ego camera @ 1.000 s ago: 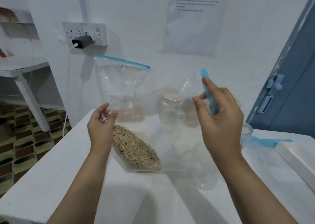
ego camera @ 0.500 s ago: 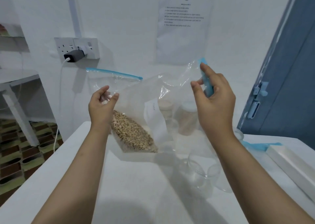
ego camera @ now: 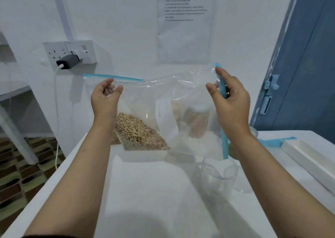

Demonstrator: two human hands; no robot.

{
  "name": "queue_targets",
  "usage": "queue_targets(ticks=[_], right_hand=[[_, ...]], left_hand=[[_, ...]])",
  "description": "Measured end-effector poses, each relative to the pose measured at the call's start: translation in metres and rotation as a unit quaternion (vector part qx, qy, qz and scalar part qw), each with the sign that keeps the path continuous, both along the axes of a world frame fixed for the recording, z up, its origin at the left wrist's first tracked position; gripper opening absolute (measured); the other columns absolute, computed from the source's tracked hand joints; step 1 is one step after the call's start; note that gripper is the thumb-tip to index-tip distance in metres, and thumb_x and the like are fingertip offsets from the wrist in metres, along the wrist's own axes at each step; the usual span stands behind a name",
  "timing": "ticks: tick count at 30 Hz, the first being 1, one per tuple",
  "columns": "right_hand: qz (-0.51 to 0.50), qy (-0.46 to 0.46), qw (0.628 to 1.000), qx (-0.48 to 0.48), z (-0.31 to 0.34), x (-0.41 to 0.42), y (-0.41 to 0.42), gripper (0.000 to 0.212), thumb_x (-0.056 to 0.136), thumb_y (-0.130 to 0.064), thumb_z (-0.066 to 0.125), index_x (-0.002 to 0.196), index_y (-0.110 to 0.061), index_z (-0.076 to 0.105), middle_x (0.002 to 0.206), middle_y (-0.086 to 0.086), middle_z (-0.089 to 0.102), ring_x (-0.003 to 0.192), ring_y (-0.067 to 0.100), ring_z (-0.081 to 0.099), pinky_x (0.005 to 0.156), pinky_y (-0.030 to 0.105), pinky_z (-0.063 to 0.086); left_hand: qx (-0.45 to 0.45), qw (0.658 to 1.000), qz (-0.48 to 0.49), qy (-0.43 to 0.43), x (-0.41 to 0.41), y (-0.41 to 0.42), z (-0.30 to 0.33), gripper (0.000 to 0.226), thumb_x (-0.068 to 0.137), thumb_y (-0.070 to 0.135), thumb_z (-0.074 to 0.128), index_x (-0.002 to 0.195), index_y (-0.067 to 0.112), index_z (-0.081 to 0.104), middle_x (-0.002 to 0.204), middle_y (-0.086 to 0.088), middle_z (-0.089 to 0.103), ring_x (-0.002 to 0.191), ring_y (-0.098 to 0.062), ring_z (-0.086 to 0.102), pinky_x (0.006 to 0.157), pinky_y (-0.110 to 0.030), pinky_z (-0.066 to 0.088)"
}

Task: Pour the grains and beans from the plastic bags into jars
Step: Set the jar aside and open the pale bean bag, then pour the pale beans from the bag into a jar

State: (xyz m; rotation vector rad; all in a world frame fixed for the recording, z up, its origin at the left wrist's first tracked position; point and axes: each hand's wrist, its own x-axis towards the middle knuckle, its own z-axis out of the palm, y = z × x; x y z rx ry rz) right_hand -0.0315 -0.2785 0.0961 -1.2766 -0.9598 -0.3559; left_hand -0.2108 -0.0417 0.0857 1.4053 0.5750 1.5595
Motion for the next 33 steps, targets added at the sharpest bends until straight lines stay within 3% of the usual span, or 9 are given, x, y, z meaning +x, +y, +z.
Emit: queue_targets(ticks=[7, 13, 23, 29, 33], right_hand=[[0.016, 0.035, 0.999, 0.029, -0.018, 0.006, 0.000, 0.042, 0.095, -0.020, 0.068, 0.136, -0.025, 0.058, 0.103, 0.005, 0.062, 0.097, 0.014, 0.060, 0.094, 0.040, 0.050], [0.009, 0.023, 0.999, 0.035, -0.031, 0.013, -0.006, 0.044, 0.096, -0.019, 0.067, 0.138, -0.025, 0.056, 0.102, -0.004, 0.061, 0.096, 0.010, 0.059, 0.087, 0.030, 0.049], [0.025, 0.048, 0.998, 0.035, -0.049, 0.036, -0.021, 0.045, 0.095, -0.023, 0.067, 0.139, -0.029, 0.056, 0.098, 0.001, 0.057, 0.090, 0.026, 0.055, 0.085, 0.047, 0.051], [0.037, 0.072, 0.995, 0.056, -0.050, 0.044, -0.025, 0.043, 0.095, -0.023, 0.068, 0.136, -0.033, 0.058, 0.096, -0.012, 0.056, 0.092, 0.014, 0.056, 0.091, 0.048, 0.051], [0.055, 0.081, 0.993, 0.064, -0.047, 0.048, -0.027, 0.043, 0.093, -0.030, 0.068, 0.135, -0.036, 0.059, 0.097, -0.008, 0.058, 0.095, 0.027, 0.060, 0.091, 0.054, 0.051]], left_hand=[[0.034, 0.999, -0.013, 0.018, 0.003, 0.007, 0.013, 0.030, 0.088, 0.006, 0.073, 0.114, 0.015, 0.062, 0.091, 0.006, 0.057, 0.091, -0.009, 0.054, 0.091, -0.017, 0.047], [0.054, 0.998, -0.011, 0.025, 0.009, 0.008, 0.020, 0.031, 0.089, 0.009, 0.073, 0.117, 0.015, 0.062, 0.092, 0.007, 0.056, 0.091, -0.006, 0.054, 0.089, -0.016, 0.046], [0.106, 0.993, 0.008, 0.046, 0.023, -0.009, 0.029, 0.031, 0.088, 0.015, 0.074, 0.117, 0.017, 0.063, 0.091, 0.008, 0.058, 0.092, -0.007, 0.055, 0.094, -0.021, 0.049], [0.150, 0.987, 0.032, 0.051, 0.033, -0.018, 0.032, 0.032, 0.088, 0.018, 0.073, 0.118, 0.023, 0.061, 0.092, 0.014, 0.056, 0.088, -0.001, 0.054, 0.088, -0.020, 0.046], [0.155, 0.986, 0.029, 0.051, 0.036, -0.021, 0.036, 0.033, 0.088, 0.020, 0.073, 0.118, 0.025, 0.060, 0.093, 0.012, 0.055, 0.090, -0.002, 0.053, 0.094, -0.026, 0.046]])
